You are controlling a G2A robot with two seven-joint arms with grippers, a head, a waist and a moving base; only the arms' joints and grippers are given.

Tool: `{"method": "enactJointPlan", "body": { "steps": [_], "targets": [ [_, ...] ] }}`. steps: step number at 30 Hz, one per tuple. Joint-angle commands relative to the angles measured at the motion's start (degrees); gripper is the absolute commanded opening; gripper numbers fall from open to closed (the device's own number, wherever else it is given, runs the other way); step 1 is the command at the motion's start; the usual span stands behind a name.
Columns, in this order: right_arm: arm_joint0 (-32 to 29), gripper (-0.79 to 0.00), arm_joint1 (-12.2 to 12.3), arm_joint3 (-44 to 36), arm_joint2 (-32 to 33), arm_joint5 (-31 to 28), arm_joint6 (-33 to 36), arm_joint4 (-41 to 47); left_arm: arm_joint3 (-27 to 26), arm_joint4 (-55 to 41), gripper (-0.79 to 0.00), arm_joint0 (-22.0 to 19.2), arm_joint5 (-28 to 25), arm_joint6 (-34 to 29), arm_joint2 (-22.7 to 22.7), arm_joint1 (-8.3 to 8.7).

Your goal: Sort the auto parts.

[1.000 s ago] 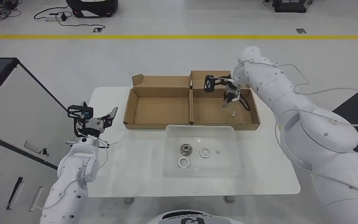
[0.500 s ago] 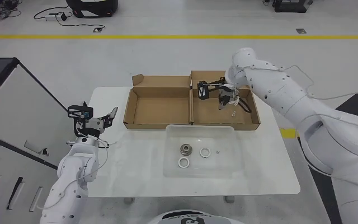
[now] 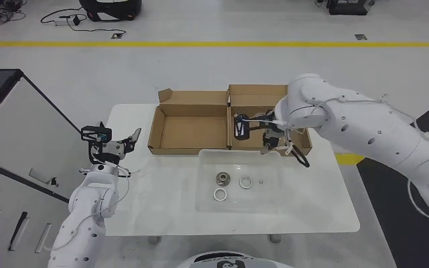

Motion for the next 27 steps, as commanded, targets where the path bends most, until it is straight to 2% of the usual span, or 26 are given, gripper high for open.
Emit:
{"method": "enactJointPlan", "body": {
  "steps": [1,5,10,27],
  "targets": [
    [0.46,0.000,1.31,-2.11,0.00,2.12,2.12,2.87,0.00,0.00,0.000,0.00,0.00,0.00,0.00,0.00],
    [0.91,0.000,3.20,-4.45,0.00,4.56,4.56,7.09,0.00,0.00,0.000,0.00,0.00,0.00,0.00,0.00],
    [0.68,0.000,4.31,-5.87,0.00,5.40,5.40,8.96,0.00,0.00,0.000,0.00,0.00,0.00,0.00,0.00],
    [0.46,0.000,4.43,-5.55,0.00,5.56,5.54,9.72,0.00,0.00,0.000,0.00,0.00,0.00,0.00,0.00]
  ]
}}
